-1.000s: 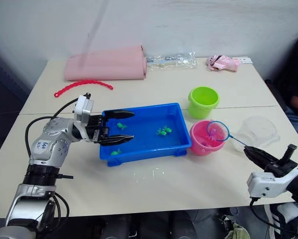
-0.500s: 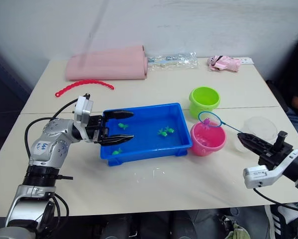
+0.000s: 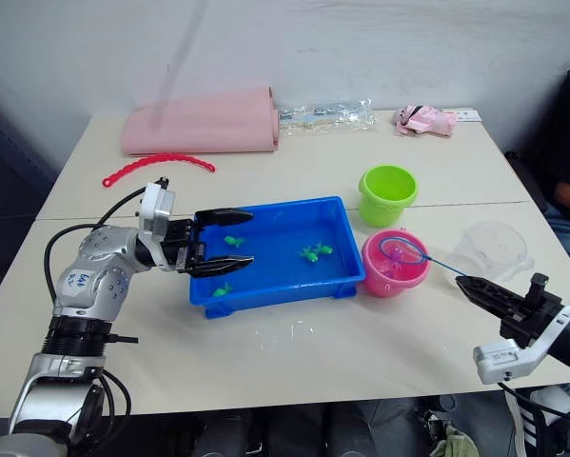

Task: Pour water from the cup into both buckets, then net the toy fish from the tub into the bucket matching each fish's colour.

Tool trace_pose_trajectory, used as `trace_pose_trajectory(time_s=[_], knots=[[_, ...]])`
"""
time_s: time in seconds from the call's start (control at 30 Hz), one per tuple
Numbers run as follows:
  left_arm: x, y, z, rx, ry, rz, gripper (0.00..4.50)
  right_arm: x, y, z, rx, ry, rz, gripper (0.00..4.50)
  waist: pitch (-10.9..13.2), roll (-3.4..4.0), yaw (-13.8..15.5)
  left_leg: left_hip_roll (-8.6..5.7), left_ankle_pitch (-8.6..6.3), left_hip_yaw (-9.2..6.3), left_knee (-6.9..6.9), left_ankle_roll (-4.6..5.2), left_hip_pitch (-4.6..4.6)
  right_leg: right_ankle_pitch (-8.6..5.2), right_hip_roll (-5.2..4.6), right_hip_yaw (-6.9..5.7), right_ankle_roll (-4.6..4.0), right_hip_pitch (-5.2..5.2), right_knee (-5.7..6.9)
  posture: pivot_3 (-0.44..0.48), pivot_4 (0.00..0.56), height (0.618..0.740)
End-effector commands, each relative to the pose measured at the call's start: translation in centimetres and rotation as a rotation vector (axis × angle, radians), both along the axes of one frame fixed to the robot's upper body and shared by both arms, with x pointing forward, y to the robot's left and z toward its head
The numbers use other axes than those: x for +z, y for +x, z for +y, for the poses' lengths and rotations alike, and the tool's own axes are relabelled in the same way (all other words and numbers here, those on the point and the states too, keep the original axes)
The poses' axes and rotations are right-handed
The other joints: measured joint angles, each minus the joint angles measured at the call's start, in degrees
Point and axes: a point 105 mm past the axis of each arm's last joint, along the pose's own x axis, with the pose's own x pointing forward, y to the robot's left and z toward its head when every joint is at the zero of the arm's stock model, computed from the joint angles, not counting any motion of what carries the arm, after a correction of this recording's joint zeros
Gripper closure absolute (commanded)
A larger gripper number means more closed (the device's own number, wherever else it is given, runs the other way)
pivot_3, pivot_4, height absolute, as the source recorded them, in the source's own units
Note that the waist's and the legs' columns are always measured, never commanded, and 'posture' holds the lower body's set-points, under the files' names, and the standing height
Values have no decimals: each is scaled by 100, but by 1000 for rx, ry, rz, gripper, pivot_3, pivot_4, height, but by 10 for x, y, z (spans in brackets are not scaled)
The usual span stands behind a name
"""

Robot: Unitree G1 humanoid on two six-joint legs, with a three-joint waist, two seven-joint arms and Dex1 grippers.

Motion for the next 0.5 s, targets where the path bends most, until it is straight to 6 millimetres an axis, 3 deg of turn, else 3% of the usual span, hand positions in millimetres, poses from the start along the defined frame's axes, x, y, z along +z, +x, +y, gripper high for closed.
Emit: trace_pose_trajectory(time_s=[0.03, 0.37, 0.5], knots=[[5, 0, 5, 19, -7, -27, 48, 9, 0, -3, -24, 4, -67, 4500, 0, 0, 0, 0, 0, 0, 0, 0, 0, 0, -1, 1, 0, 0, 1, 0, 150, 740], [2, 0, 4, 18, -8, -17, 48, 8, 5, -11, -94, 50, -108, 4500, 0, 0, 1, -1, 0, 1, 0, 0, 0, 0, -1, 1, 0, 0, 2, 0, 150, 740], [2, -1, 4, 20, -8, -16, 48, 7, 3, 1, -34, 65, -94, 4500, 0, 0, 0, 0, 0, 1, 0, 0, 1, 0, -2, 1, 0, 0, 2, 0, 150, 740]])
